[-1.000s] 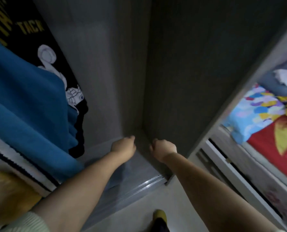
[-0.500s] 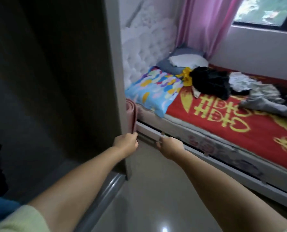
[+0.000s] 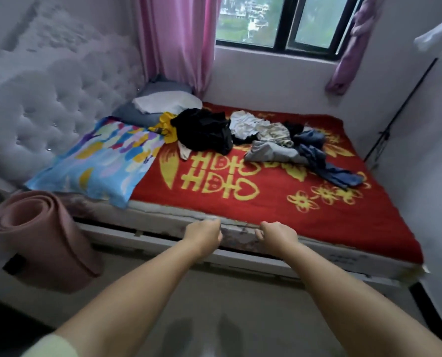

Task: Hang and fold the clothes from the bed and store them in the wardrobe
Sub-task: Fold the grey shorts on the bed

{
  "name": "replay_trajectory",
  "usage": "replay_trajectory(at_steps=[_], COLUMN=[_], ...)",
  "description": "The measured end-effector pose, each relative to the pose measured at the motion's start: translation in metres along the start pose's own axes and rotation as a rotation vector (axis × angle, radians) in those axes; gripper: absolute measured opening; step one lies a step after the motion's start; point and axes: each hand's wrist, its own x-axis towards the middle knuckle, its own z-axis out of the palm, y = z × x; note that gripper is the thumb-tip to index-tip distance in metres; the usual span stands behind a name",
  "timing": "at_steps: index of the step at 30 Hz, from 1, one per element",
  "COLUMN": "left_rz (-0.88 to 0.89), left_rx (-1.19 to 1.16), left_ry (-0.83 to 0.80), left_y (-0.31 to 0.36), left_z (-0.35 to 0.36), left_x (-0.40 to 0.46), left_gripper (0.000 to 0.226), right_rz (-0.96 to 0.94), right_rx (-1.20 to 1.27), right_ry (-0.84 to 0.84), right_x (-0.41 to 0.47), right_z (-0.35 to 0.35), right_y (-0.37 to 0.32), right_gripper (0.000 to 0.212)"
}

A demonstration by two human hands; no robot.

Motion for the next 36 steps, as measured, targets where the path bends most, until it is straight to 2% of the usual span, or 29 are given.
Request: replay_trajectory(at_steps=[7,13,20,29,36], left_rz=[0.009,0.022,0.097,0.122,-0.009], left_rx=[0.024,0.016,0.048,0.109,0.077], left_ry=[-0.036,-0.054,-0.038,-0.206,-0.251], left_y=[0.023,0.008,0.002,0.017,0.044], left_z=[-0.011,-0.036,-0.073,-0.028,-0.001], left_x=[0.103,0.218,0.363,0.503,0.630], left_gripper=[0.015,0.019,0.018,0.019,0.020], right_rz=[0.052,0.105,0.267,0.315,0.267], right_rx=[0.044,0.072,0.116,0.162,0.184], right_ry=[-0.006,0.022,0.053,-0.040,-0.134], right_x=[0.062,0.163,0.277,0.393,0.515], right_z=[-0.014,-0.033,-0.062,-0.041,-0.041], right_y=[0.062,0.079,0.111,0.181,0.273], right_gripper=[0.031,0.030,0.035,0.035,0.035])
